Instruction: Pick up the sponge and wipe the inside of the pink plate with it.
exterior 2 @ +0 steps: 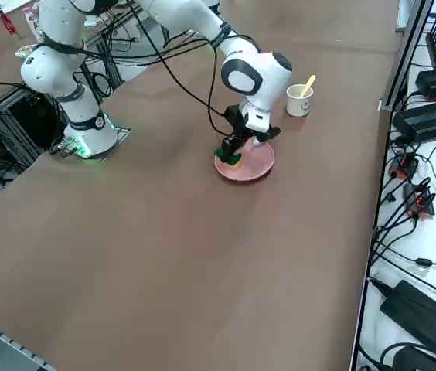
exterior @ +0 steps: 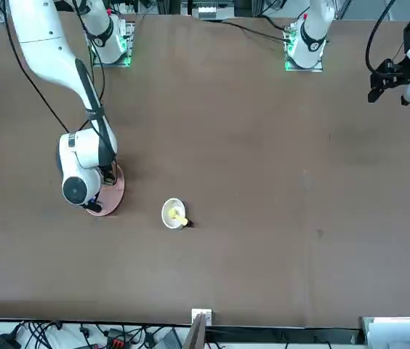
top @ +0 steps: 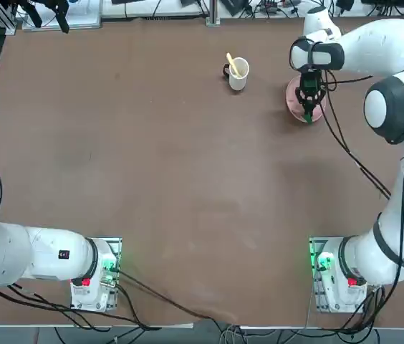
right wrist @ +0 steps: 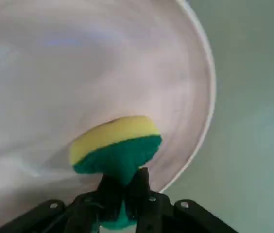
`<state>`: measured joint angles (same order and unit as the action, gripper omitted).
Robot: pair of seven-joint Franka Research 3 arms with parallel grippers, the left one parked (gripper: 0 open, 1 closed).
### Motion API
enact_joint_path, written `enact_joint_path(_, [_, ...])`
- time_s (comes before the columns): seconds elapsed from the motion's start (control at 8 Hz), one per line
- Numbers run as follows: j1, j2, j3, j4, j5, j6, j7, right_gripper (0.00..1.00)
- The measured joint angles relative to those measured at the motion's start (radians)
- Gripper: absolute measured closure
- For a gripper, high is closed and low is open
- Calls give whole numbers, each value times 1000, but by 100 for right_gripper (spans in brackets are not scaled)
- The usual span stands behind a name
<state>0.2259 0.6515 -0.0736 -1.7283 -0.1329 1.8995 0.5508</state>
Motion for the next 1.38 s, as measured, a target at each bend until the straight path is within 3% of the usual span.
enact_joint_path(0.38, [-16,-1,-5,-11,-62,11,-3,93])
enact_joint_path(1.38, [-62,8,-6,21,-86,96,-59,93])
